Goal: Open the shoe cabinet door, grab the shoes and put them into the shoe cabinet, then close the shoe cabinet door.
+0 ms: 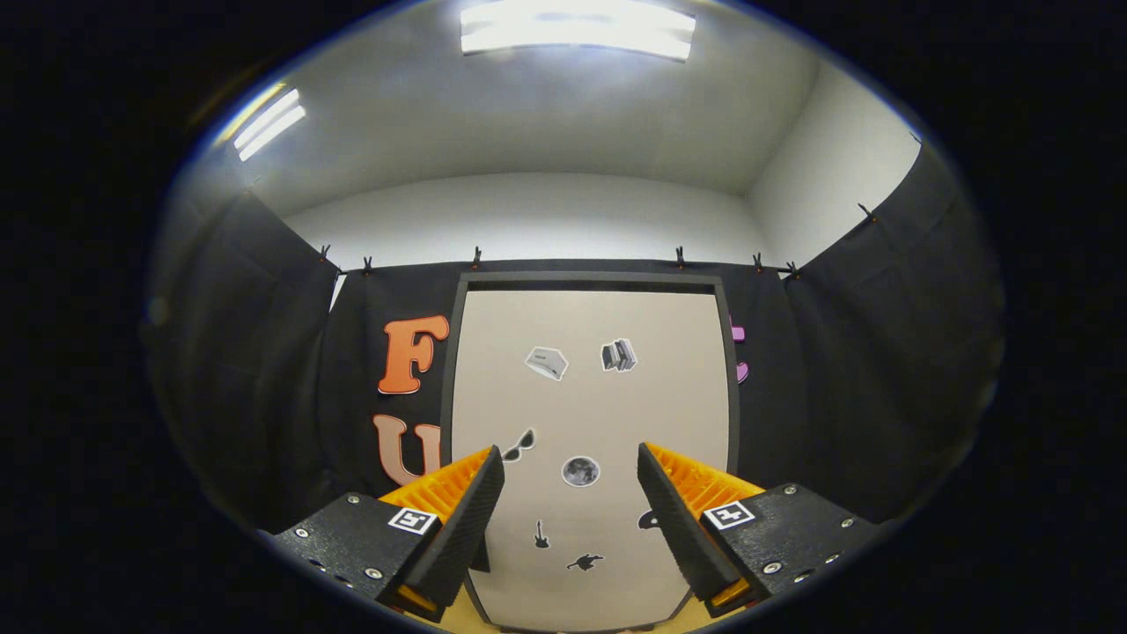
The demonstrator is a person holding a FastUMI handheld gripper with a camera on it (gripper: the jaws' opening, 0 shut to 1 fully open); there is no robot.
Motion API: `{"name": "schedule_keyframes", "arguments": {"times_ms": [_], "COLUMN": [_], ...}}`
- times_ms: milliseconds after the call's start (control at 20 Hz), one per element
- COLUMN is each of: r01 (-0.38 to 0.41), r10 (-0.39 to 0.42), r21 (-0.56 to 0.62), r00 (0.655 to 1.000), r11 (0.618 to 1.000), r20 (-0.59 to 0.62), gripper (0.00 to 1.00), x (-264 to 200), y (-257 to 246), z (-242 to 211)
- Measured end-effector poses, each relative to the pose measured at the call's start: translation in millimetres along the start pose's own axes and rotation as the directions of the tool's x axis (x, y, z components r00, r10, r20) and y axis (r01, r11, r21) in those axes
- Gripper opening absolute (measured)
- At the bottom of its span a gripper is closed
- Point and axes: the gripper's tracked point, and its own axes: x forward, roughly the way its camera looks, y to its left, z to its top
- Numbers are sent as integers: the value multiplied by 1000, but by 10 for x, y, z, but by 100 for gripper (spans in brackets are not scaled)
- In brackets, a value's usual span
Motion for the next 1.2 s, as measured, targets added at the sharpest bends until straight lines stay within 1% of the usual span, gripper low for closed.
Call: {"name": "schedule_keyframes", "arguments": {"times_ms": [150,350,550,750,950,1200], "r01": [12,7,-26,-34,-96,-130], "r10": [-12,-7,30,50,135,176], "r21": [-4,5,36,90,161,152], "r00": [1000,1000,996,984,958,921], "r11": [1000,1000,999,995,982,980], "r20": [-6,-29,-89,-174,-253,-347], "gripper": [95,95,94,95,95,93], "x": [-6,-9,-51,74,192,350], "y": [-13,-6,97,274,644,969], "z": [-9,-50,-197,-621,-1010,-1505]}}
